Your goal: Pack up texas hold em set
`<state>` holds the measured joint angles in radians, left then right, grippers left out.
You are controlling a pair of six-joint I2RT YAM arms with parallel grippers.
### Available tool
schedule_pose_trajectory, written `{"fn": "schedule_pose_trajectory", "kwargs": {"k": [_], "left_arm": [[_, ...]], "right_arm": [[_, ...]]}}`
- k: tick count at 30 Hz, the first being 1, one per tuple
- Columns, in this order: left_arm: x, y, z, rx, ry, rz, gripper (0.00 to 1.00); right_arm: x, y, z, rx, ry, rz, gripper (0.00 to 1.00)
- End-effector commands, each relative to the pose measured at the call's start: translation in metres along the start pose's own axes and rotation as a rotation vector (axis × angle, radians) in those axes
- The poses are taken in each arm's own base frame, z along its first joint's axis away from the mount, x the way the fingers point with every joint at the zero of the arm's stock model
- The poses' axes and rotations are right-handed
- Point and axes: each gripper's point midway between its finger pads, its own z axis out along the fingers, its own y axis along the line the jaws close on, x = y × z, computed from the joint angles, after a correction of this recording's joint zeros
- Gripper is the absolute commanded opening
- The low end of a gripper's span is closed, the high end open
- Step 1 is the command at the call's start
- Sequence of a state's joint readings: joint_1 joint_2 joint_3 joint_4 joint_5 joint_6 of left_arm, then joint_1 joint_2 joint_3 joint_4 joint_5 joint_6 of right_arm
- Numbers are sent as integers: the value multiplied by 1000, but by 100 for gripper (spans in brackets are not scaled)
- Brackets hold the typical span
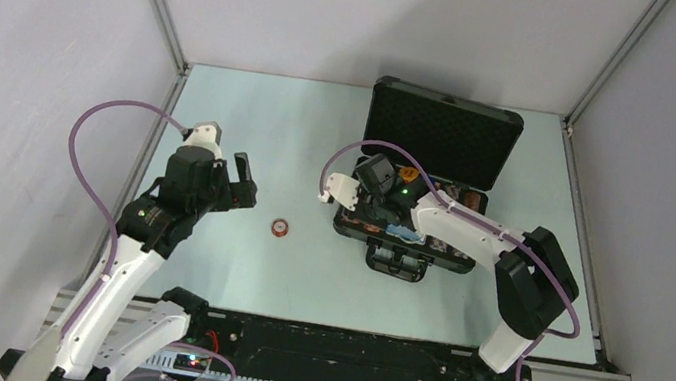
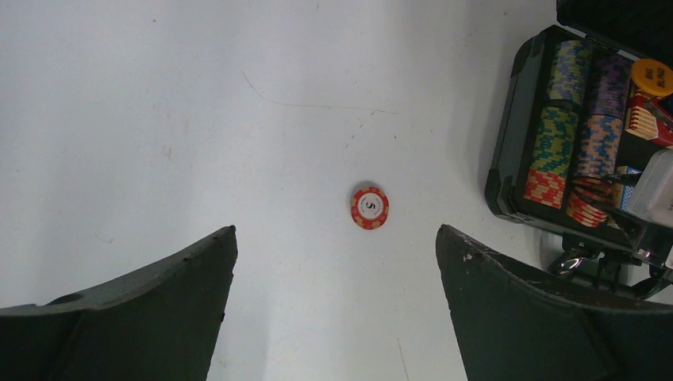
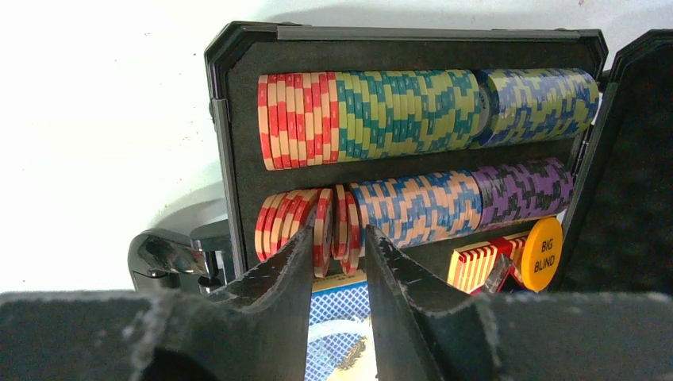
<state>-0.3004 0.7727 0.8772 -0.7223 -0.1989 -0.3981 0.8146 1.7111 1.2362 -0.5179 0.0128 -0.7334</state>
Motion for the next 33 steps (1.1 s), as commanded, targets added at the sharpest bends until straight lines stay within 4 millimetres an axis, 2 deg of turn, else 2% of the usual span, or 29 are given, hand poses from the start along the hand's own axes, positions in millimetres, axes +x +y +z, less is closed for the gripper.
{"fn": "schedule_pose_trajectory", "kwargs": {"k": [1,4,6,8,9,11,16,24,33], "left_arm": [[0,3,1,-5,-1,20,100],[0,3,1,-6,-1,19,99],[0,3,1,-6,-2,18,100],[1,3,1,-6,0,19,100],[1,3,1,-7,0,19,100],[0,3,1,-6,-2,18,100],[0,3,1,-6,-2,19,99],[0,3,1,-5,-4,18,99],[0,3,1,-6,-2,18,100]], "right_arm": [[7,22,1,-87,13,22,37],[7,20,-1,-79,8,22,39],[6,18,-2,-73,4,25,33],[6,16,-4,-70,-1,31,23],[7,15,-4,-67,0,34,22],[7,13,-5,-61,-2,36,22],[8,7,-9,-43,-7,39,33],[7,-3,-18,-16,-29,43,34],[2,-3,-25,-24,-58,49,33]]}}
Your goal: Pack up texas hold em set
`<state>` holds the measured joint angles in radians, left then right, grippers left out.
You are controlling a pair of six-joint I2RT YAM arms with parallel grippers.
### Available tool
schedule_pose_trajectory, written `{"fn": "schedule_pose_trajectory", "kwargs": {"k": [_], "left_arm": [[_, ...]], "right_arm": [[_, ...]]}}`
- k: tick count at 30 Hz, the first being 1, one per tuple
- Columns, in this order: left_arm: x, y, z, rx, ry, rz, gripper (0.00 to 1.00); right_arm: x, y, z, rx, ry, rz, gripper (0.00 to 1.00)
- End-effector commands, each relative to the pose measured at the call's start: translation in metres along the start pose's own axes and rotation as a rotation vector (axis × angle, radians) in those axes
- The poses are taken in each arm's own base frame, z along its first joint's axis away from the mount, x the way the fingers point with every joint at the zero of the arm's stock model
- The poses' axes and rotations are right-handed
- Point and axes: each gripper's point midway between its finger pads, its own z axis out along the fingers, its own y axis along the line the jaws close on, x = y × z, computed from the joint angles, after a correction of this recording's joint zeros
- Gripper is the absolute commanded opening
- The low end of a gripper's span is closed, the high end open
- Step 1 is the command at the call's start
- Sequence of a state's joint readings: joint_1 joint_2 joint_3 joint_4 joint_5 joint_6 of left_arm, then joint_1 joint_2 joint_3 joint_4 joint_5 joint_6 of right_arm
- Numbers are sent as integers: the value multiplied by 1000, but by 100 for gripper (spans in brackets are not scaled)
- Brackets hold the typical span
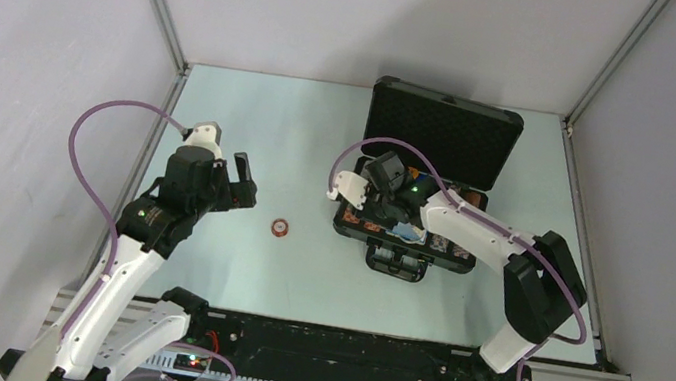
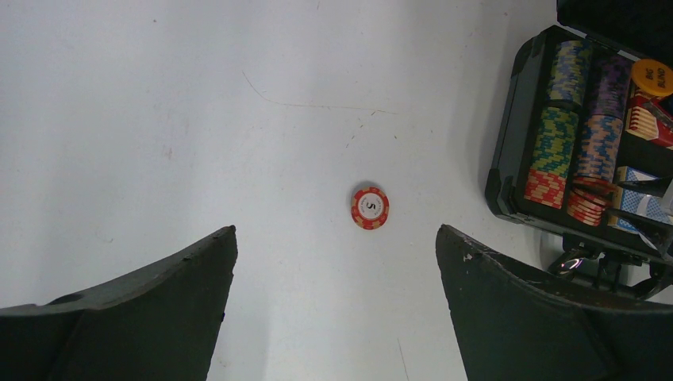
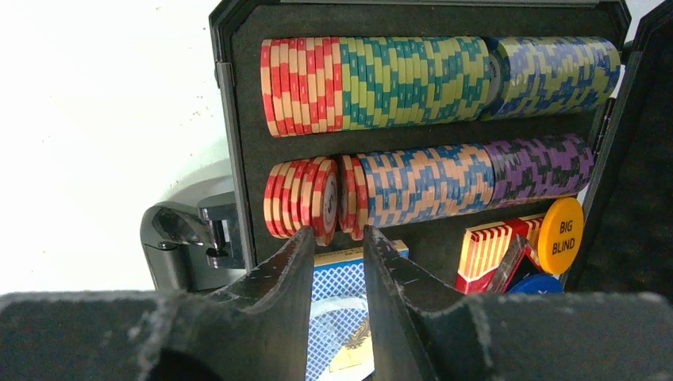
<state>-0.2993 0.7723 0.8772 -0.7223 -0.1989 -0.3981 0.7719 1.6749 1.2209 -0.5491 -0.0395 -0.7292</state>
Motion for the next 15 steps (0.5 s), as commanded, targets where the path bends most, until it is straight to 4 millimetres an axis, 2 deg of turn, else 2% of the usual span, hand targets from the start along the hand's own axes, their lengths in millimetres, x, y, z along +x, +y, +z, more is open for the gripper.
{"fn": "schedule_pose_trajectory", "kwargs": {"k": [1,10,15], "left_arm": [[1,3,1,-6,0,19,100],[1,3,1,-5,1,19,99],[1,3,1,-4,-1,20,99]], "right_arm": [[-9,-1,-18,6,-52,10,33],[-27,-7,-47,36,-147,26,37],[-28,9,-51,-44,-171,9,41]]}}
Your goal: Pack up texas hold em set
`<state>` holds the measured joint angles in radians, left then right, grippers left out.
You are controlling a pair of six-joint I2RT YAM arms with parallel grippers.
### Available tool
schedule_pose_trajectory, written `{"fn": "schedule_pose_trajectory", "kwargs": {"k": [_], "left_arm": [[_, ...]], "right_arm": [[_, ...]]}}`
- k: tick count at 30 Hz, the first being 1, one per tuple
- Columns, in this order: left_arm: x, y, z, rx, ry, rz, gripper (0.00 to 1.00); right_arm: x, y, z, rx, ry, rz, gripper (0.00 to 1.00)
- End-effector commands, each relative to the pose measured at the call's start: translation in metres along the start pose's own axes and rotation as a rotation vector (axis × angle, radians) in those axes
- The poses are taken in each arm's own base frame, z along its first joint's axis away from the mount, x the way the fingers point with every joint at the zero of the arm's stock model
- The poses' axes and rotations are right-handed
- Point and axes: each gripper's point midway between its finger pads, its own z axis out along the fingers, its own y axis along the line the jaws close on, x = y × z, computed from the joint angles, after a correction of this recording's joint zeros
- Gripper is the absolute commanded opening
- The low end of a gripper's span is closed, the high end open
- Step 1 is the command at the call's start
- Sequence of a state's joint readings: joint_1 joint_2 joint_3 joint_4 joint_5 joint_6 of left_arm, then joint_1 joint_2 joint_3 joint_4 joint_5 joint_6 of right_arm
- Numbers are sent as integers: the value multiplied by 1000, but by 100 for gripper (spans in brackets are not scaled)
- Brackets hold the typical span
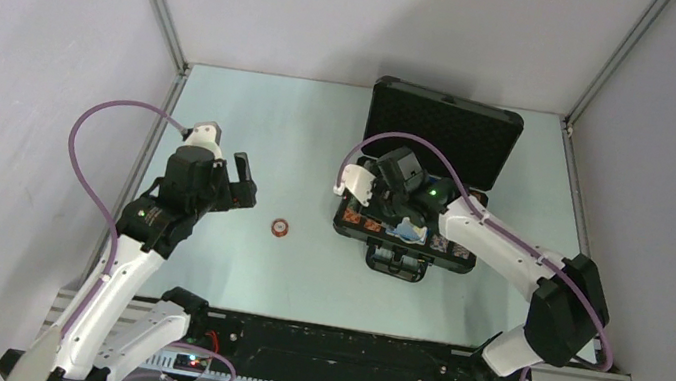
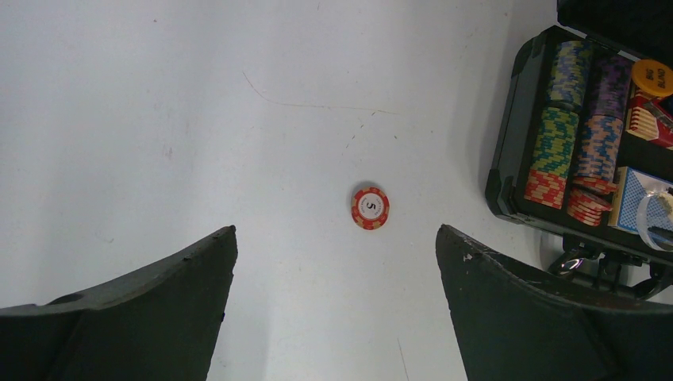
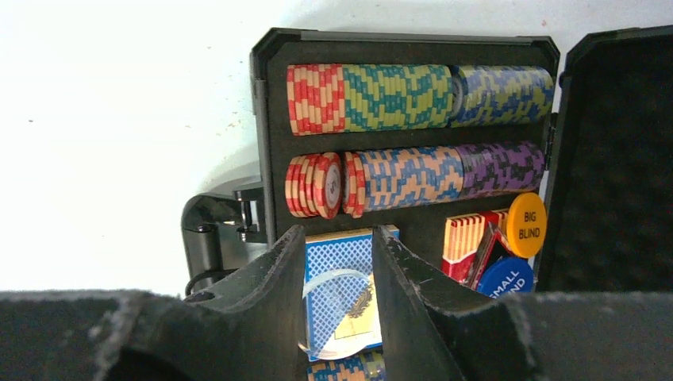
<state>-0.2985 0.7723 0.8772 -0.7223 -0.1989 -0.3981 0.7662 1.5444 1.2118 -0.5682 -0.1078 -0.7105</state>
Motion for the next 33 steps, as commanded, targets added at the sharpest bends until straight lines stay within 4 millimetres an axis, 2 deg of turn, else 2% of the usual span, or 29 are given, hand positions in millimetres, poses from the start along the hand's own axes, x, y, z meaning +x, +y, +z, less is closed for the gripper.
{"fn": "schedule_pose_trajectory", "kwargs": {"k": [1,6,13,24,33], "left_arm": [[0,3,1,-3,-1,19,99],[1,2,1,-2,3,20,99],[1,2,1,-1,3,21,99],[1,3,1,-3,0,20,99],[0,2,1,-1,-1,20,99]], "right_arm": [[-7,16,-9,-86,-47,-3,43],[1,30,8,-111,-21,-17,52],[12,29,21,-97,23,-24,62],[10,7,32,7,29,-32,63],[14,8,38,-6,37,-25,63]]}}
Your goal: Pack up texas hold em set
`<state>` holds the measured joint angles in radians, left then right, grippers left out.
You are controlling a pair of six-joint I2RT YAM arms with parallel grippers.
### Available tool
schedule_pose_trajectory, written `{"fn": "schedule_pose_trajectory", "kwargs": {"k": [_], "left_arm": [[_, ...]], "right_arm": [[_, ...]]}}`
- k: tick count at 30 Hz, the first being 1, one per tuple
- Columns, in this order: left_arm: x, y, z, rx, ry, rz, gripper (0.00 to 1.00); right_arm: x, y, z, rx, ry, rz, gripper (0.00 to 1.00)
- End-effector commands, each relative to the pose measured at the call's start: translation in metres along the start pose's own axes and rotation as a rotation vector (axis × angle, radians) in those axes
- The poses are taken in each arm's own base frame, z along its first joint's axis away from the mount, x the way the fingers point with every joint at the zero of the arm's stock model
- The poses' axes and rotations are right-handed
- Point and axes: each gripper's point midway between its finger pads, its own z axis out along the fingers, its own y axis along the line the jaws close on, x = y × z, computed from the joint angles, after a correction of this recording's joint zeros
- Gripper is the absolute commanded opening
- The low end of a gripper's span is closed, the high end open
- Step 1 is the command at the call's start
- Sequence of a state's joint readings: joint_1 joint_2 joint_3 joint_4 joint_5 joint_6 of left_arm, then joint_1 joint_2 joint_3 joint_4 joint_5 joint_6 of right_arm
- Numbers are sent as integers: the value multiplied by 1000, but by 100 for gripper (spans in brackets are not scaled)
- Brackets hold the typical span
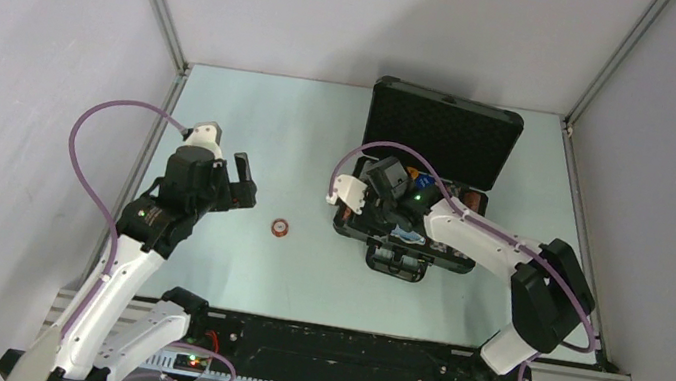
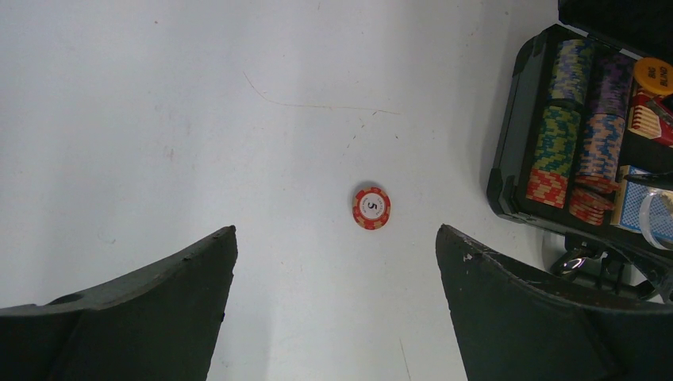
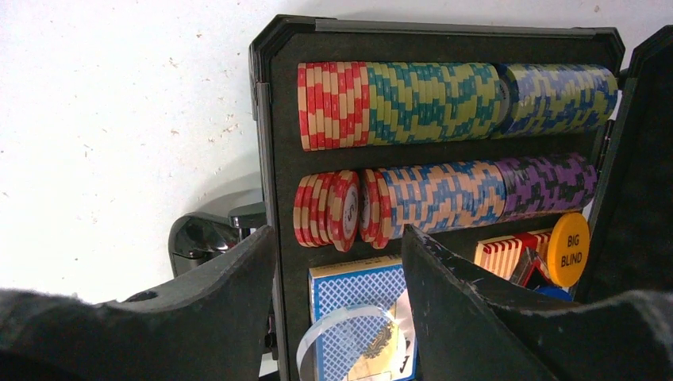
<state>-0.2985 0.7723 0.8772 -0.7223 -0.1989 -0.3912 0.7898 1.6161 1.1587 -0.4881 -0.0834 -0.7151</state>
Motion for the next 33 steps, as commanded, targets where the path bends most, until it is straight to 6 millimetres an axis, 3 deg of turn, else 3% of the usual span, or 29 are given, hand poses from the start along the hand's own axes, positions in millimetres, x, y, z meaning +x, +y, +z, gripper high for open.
{"fn": "schedule_pose_trajectory", "kwargs": {"k": [1,13,22,33], "left_arm": [[1,2,1,1,2,15,99],[1,3,1,-4,2,14,100],[1,3,2,-6,2,13,100],[1,4,2,-9,4,12,99]], "right_arm": [[0,-6,7,15,-3,-5,63],[8,-11,17,28,23,0,64],[16,-26,21,108,72,-9,64],[10,-44,17,191,54,-6,64]]}}
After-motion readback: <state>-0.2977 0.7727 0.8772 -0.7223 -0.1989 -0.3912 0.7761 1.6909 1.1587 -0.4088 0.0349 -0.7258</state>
